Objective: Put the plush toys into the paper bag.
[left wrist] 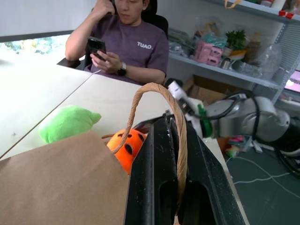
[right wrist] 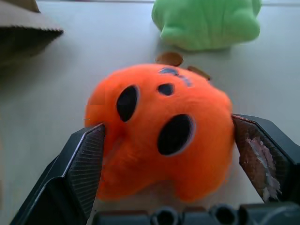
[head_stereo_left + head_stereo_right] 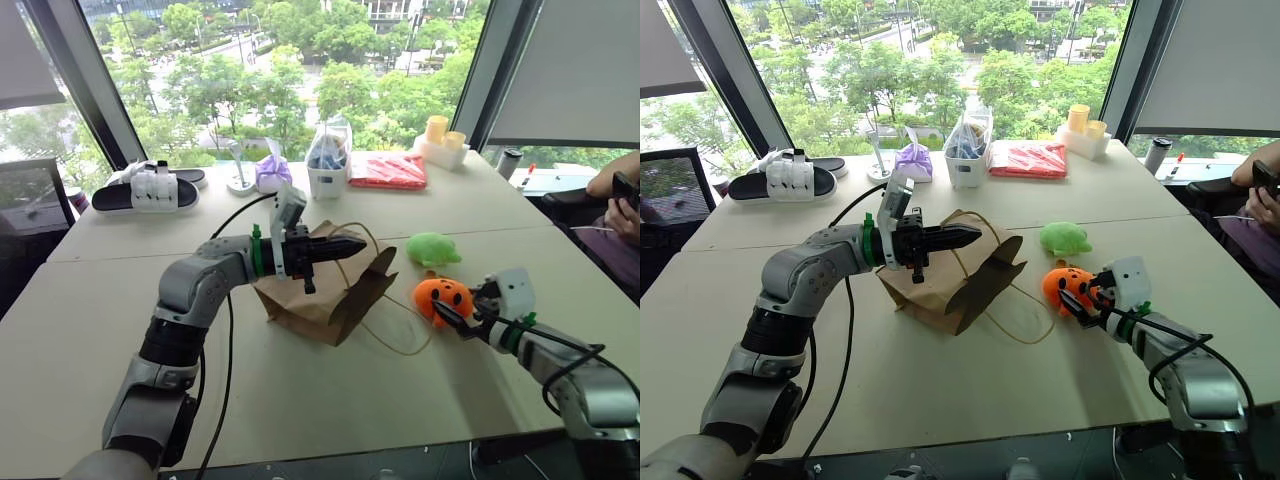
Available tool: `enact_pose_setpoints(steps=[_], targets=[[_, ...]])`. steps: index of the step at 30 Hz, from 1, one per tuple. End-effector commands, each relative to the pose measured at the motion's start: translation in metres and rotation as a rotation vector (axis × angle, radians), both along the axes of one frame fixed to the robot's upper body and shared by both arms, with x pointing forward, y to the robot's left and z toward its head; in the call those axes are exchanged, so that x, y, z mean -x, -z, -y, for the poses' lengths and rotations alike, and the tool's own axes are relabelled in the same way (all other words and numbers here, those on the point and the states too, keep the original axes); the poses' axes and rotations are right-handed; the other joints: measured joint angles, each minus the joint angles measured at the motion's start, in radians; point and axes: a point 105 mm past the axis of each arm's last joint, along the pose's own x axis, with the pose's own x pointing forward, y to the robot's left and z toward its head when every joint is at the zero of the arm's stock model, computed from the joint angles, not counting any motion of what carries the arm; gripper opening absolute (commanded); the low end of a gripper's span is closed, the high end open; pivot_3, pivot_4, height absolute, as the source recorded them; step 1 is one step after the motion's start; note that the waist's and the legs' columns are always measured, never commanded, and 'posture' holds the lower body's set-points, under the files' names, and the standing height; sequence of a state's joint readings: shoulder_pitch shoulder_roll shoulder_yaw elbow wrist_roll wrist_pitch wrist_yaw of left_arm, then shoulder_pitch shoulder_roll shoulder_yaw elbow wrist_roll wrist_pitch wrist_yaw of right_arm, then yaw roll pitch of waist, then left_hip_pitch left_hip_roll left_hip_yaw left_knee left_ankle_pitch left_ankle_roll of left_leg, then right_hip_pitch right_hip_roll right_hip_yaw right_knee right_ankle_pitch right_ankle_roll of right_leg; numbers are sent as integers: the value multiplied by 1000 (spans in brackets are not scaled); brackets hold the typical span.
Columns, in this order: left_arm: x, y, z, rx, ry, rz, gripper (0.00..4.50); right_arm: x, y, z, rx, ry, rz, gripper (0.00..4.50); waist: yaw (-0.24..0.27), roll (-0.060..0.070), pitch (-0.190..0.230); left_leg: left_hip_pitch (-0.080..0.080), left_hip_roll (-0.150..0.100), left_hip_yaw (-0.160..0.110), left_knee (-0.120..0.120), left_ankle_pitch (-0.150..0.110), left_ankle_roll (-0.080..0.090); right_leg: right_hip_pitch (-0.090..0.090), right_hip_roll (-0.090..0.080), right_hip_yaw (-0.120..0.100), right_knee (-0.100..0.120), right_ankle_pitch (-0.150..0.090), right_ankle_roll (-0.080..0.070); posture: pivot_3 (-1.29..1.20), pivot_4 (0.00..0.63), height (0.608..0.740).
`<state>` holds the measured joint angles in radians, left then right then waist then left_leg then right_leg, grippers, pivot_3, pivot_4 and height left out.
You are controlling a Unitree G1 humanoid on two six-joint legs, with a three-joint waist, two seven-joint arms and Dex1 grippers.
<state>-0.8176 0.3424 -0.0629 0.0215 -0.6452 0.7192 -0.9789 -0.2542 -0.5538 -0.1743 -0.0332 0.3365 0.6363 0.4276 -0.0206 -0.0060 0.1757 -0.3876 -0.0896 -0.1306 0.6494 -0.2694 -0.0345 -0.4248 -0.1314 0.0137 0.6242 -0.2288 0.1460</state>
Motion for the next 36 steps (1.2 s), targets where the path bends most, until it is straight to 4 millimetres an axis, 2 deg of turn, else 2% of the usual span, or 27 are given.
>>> enact_pose_setpoints(steps=[1,7,8,9,12,15,17,20,22,25,33,36], targets=[[5,-10,-2,21,-7,49,0,-10,13,-8,1,6,0,3591,1,0,0,0,0,0,0,0,0,0,0,0,0,0,0,0,150,740],[6,-10,-8,27,-41,46,0,-8,11,-13,9,-14,21,649,3,0,0,1,0,-1,2,0,0,0,0,2,2,0,0,0,150,740],[6,-9,-9,29,-43,42,0,-8,10,-12,9,-15,24,315,3,0,0,1,0,-1,2,0,0,0,0,2,2,0,0,0,150,740],[6,-9,-9,31,-44,39,0,-8,8,-11,6,-13,29,164,4,0,0,1,0,-1,2,0,0,0,0,2,2,0,0,0,150,740],[7,-9,-9,41,-42,29,0,-7,-15,-6,-8,-17,99,154,6,0,0,1,0,-1,2,0,0,0,0,2,3,0,0,0,150,740],[6,-15,-10,78,-31,8,0,5,-66,-4,-1,-108,206,154,10,1,1,0,0,-1,2,0,0,0,0,2,3,0,0,0,150,740],[6,-18,-10,90,-22,-2,0,14,-82,-10,8,-176,218,154,9,1,1,0,-1,-2,2,0,0,-1,-1,2,2,0,0,0,150,740],[6,-19,-10,92,-8,-6,0,27,-96,-23,19,-296,193,154,8,1,1,0,0,-2,2,-1,1,-1,0,2,2,0,1,0,150,740],[5,-20,-9,90,-2,-7,0,32,-99,-27,20,-333,177,154,6,1,1,0,0,-1,2,-1,1,-1,0,2,2,0,1,0,150,740],[8,-24,-3,96,35,-1,0,42,-101,-54,19,-487,123,154,8,0,1,0,0,0,2,-1,1,-1,0,2,2,0,1,0,150,740],[10,-25,6,100,60,6,0,25,-80,-113,5,-637,66,154,8,0,1,-1,0,-1,2,-1,1,-1,0,2,2,0,1,0,150,740],[12,-26,8,108,67,7,0,18,-74,-128,19,-671,58,154,8,0,1,-1,0,-2,2,0,1,-1,-1,2,2,0,1,0,150,740]])
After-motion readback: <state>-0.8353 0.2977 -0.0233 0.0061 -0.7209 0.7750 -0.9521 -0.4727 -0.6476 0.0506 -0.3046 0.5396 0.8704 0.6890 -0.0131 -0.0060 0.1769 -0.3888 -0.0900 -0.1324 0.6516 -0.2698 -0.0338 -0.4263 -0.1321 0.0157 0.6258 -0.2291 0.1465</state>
